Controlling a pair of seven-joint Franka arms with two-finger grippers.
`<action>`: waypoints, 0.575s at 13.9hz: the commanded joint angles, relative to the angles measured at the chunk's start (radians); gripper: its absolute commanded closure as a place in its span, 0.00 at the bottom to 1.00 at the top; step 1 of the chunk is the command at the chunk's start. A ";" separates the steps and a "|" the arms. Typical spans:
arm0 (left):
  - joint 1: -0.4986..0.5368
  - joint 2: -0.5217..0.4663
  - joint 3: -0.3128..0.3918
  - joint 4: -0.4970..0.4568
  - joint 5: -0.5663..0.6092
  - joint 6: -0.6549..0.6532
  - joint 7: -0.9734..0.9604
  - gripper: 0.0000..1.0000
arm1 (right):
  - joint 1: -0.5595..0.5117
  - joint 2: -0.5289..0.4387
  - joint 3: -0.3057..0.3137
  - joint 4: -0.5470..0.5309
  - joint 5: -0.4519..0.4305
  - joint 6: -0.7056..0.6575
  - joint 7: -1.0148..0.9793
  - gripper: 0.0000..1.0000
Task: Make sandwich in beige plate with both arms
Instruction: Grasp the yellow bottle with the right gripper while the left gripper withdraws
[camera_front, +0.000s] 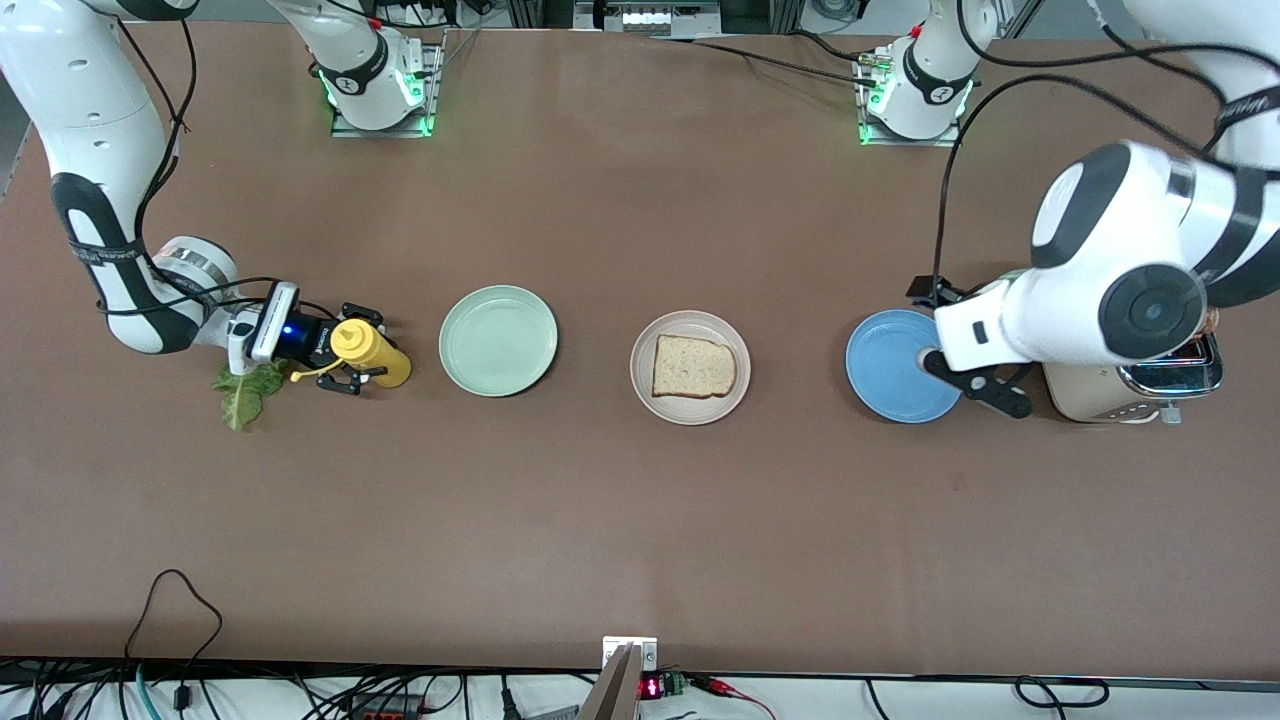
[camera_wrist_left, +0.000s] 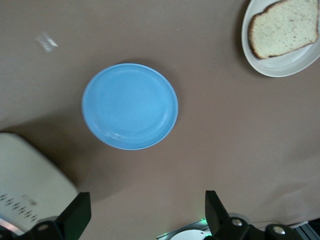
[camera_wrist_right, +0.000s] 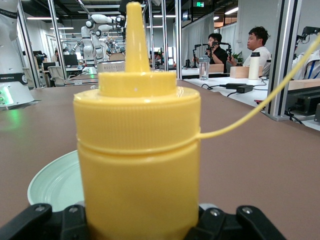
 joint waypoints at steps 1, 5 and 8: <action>-0.086 -0.086 0.130 -0.015 0.020 -0.002 -0.010 0.00 | 0.047 -0.089 -0.007 -0.003 0.008 0.058 0.091 0.64; -0.186 -0.202 0.353 -0.103 -0.103 0.083 -0.023 0.00 | 0.144 -0.217 -0.010 -0.003 -0.020 0.237 0.266 0.63; -0.187 -0.342 0.400 -0.271 -0.138 0.235 -0.145 0.00 | 0.242 -0.309 -0.010 0.007 -0.125 0.424 0.441 0.63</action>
